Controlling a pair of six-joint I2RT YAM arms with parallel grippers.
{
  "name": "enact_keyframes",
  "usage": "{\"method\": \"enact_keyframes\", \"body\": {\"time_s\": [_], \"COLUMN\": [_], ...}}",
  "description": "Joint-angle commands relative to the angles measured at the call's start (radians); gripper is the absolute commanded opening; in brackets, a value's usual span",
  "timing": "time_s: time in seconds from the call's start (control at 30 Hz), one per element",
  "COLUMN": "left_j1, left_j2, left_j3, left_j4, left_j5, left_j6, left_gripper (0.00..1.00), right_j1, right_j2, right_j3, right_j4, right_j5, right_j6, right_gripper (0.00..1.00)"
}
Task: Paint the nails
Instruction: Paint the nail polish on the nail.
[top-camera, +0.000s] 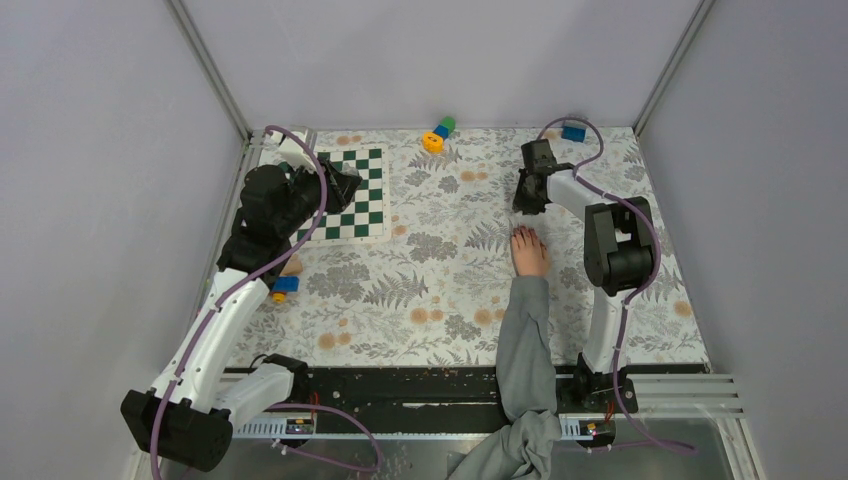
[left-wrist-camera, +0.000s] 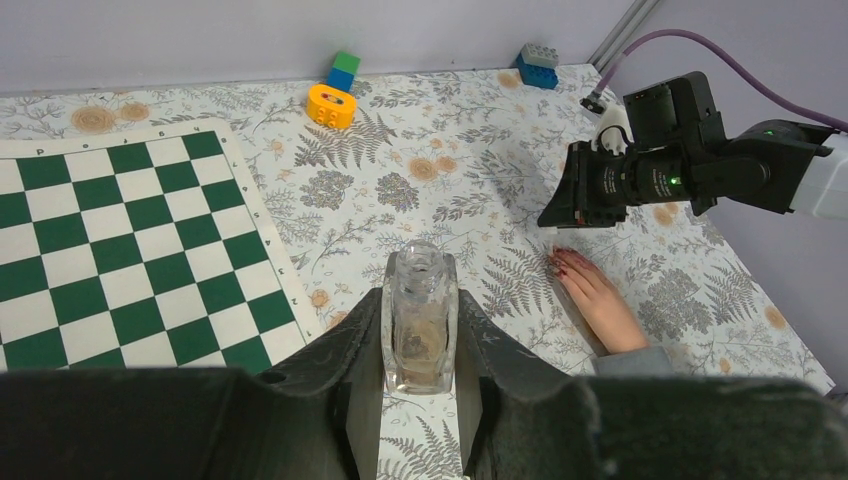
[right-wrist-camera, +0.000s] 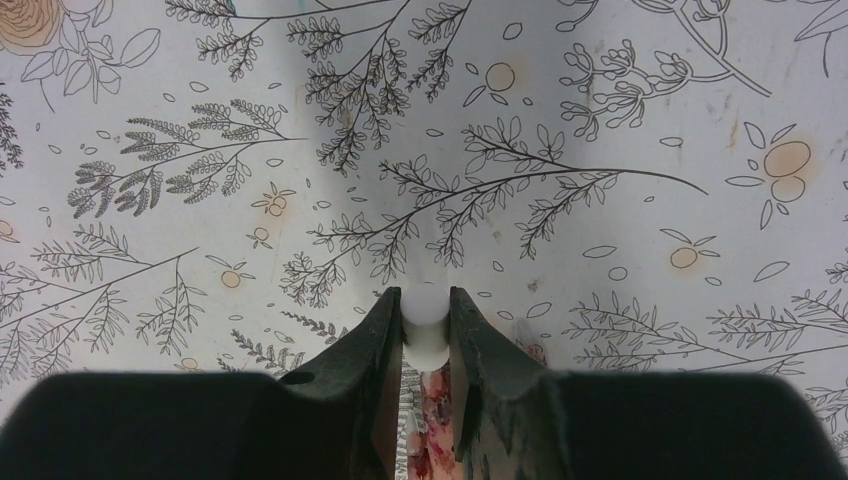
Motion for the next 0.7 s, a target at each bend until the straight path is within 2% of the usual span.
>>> {"method": "enact_keyframes", "body": {"time_s": [0.0,0.67], "left_j1": [0.003,0.004], "left_j2": [-0.006,0.022], "left_j3": [0.008,0.022], "left_j4": [0.06,0.061], "left_j5": [-0.014,-0.017], "left_j6": [0.015,0.032], "left_gripper": [0.0,0.0], "right_j1": [0.017,0.044], "right_j2": [0.011,0.044], "right_j3": [0.054,0.104], "right_j4": [-0.03,-0.079], "right_j5": [0.05,0.11], "right_j6": [-0.017,-0.035], "right_gripper": [0.0,0.0]}}
